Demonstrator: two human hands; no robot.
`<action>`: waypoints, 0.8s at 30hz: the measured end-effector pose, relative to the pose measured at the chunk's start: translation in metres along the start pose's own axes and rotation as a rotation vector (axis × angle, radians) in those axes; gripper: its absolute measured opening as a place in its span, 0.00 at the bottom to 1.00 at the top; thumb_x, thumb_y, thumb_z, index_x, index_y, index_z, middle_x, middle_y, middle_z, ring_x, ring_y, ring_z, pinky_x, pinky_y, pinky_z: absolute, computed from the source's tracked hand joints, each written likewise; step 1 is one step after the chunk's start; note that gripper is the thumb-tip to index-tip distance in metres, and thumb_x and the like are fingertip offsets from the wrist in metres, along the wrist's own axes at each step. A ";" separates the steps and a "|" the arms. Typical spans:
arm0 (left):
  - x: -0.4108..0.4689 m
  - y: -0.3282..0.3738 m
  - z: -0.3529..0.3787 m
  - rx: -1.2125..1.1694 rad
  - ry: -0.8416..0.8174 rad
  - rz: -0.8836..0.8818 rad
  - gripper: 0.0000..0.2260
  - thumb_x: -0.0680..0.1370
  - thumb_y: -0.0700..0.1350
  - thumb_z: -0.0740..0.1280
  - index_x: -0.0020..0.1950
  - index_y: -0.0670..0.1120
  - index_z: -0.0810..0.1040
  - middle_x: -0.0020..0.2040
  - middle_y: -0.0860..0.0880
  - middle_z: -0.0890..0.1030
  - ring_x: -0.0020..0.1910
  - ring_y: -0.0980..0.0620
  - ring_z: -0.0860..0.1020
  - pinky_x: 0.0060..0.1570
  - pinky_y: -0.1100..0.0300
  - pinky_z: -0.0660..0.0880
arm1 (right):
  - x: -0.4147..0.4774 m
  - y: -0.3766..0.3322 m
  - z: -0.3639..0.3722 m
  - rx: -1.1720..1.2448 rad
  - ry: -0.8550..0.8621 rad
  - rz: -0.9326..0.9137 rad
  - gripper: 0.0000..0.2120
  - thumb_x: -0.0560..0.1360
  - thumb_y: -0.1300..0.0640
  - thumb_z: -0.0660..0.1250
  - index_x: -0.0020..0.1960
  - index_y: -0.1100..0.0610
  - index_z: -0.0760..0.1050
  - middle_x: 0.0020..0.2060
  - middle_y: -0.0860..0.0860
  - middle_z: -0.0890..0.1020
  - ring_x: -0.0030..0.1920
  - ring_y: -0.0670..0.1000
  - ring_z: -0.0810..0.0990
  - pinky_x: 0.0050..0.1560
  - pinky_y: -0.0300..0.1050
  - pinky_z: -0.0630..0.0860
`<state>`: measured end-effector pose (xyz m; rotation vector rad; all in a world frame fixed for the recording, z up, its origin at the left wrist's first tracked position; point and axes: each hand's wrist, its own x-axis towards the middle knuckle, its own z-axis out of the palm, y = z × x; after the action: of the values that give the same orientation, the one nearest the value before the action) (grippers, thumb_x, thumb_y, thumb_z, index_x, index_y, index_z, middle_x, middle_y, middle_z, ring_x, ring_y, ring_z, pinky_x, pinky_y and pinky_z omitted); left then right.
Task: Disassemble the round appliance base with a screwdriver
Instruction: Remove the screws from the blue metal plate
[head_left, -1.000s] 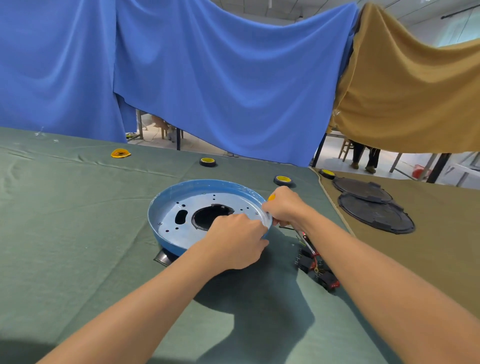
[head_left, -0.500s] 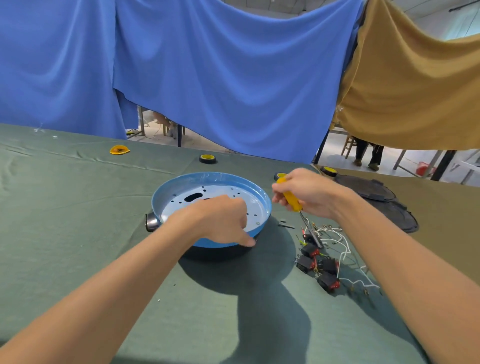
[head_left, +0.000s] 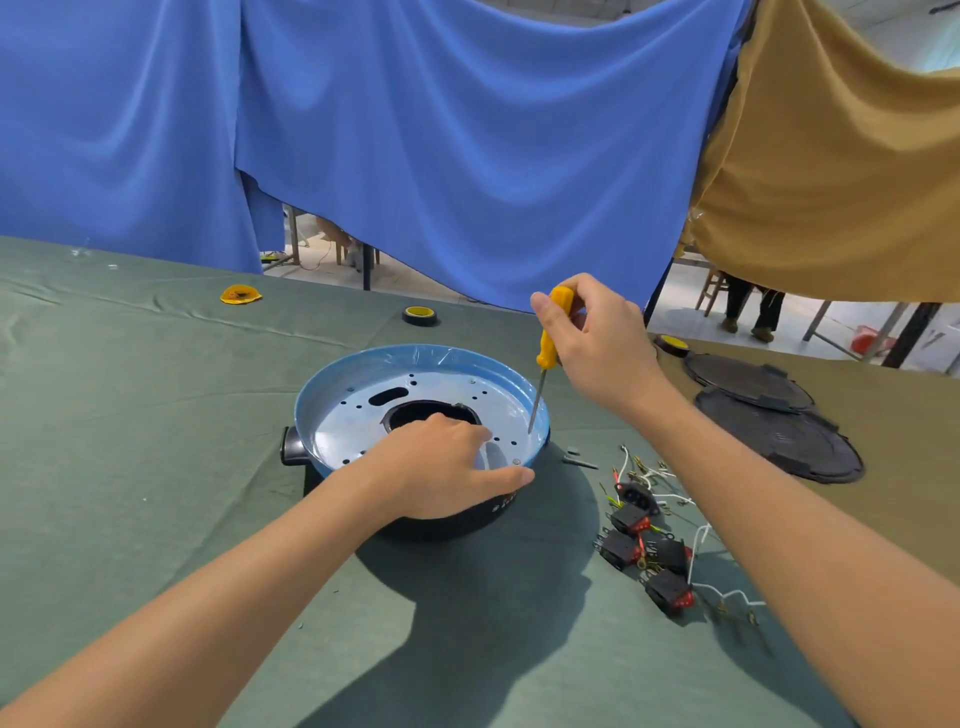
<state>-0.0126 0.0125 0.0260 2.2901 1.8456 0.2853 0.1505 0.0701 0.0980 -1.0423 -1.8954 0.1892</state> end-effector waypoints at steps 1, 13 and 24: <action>0.001 -0.002 0.000 -0.017 0.011 0.015 0.35 0.73 0.74 0.54 0.68 0.51 0.73 0.60 0.50 0.77 0.58 0.48 0.72 0.54 0.50 0.71 | -0.001 0.001 0.002 0.002 -0.007 -0.012 0.16 0.80 0.49 0.62 0.42 0.61 0.70 0.33 0.58 0.81 0.37 0.57 0.79 0.43 0.51 0.74; 0.010 -0.015 -0.007 -0.064 -0.074 0.066 0.40 0.63 0.78 0.50 0.56 0.52 0.80 0.55 0.52 0.79 0.60 0.47 0.74 0.62 0.48 0.71 | -0.005 0.016 0.018 0.049 -0.103 -0.004 0.14 0.80 0.49 0.62 0.39 0.55 0.68 0.26 0.48 0.73 0.29 0.50 0.73 0.32 0.42 0.69; 0.010 -0.015 -0.007 -0.061 -0.095 0.030 0.42 0.64 0.78 0.52 0.63 0.51 0.78 0.62 0.51 0.77 0.65 0.46 0.71 0.64 0.47 0.69 | -0.011 0.016 0.010 0.038 -0.178 -0.015 0.13 0.79 0.50 0.62 0.41 0.58 0.70 0.25 0.46 0.73 0.28 0.44 0.70 0.32 0.38 0.69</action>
<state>-0.0262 0.0252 0.0289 2.2514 1.7352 0.2296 0.1538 0.0744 0.0769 -1.0136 -2.0504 0.3181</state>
